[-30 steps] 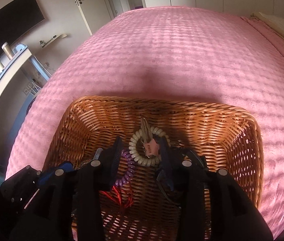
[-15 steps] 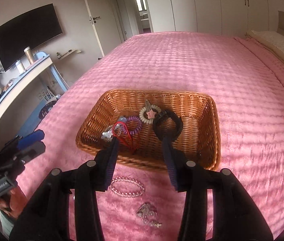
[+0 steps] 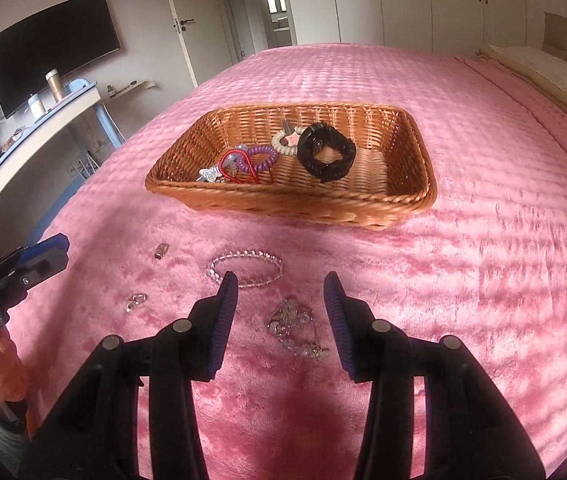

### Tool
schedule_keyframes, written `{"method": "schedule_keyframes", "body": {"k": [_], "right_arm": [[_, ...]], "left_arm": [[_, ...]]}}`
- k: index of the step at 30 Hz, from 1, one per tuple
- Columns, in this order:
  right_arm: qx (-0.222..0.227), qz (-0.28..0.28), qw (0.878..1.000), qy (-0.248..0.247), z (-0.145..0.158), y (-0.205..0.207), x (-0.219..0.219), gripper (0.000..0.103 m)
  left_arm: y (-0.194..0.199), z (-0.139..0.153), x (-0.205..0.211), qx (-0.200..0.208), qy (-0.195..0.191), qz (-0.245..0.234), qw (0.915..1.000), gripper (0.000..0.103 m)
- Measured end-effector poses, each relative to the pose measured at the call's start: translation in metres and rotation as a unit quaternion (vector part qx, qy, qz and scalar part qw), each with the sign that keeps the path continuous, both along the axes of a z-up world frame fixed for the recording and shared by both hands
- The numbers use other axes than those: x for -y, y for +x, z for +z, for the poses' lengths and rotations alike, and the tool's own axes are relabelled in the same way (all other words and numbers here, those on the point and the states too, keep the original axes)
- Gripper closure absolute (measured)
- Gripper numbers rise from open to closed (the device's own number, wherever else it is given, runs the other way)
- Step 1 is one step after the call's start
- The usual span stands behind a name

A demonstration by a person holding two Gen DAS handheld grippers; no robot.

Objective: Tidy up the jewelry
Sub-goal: 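Grasp the small charm with the left tool while the right tool grasps the silver chain bracelet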

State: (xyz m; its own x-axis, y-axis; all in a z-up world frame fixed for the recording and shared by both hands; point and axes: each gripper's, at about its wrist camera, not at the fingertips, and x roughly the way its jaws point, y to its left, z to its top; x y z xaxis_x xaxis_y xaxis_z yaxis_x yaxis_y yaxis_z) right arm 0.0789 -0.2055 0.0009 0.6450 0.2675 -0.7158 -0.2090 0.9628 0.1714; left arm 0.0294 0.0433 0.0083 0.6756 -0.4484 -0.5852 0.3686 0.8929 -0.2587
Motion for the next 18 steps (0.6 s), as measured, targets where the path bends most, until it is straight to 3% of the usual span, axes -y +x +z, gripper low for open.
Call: {"method": "schedule_keyframes", "body": {"k": [2,9,18], "right_arm": [[0.001,0.001,1.0,-0.005,-0.007,-0.004,-0.003,0.061],[-0.001,-0.001,1.0,-0.02,-0.03,-0.011,-0.008,0.061],[-0.027,-0.017,0.999,-0.018,-0.051,-0.005,-0.004,0.061]], "left_arm": [[-0.001,-0.011,0.001,-0.02,-0.002,-0.014,0.9997,0.052],[0.004,-0.043,0.015,-0.06,0.036,-0.038,0.9968,0.052],[0.017,-0.053,0.035,-0.061,0.098,-0.018,0.9932,0.055]]}}
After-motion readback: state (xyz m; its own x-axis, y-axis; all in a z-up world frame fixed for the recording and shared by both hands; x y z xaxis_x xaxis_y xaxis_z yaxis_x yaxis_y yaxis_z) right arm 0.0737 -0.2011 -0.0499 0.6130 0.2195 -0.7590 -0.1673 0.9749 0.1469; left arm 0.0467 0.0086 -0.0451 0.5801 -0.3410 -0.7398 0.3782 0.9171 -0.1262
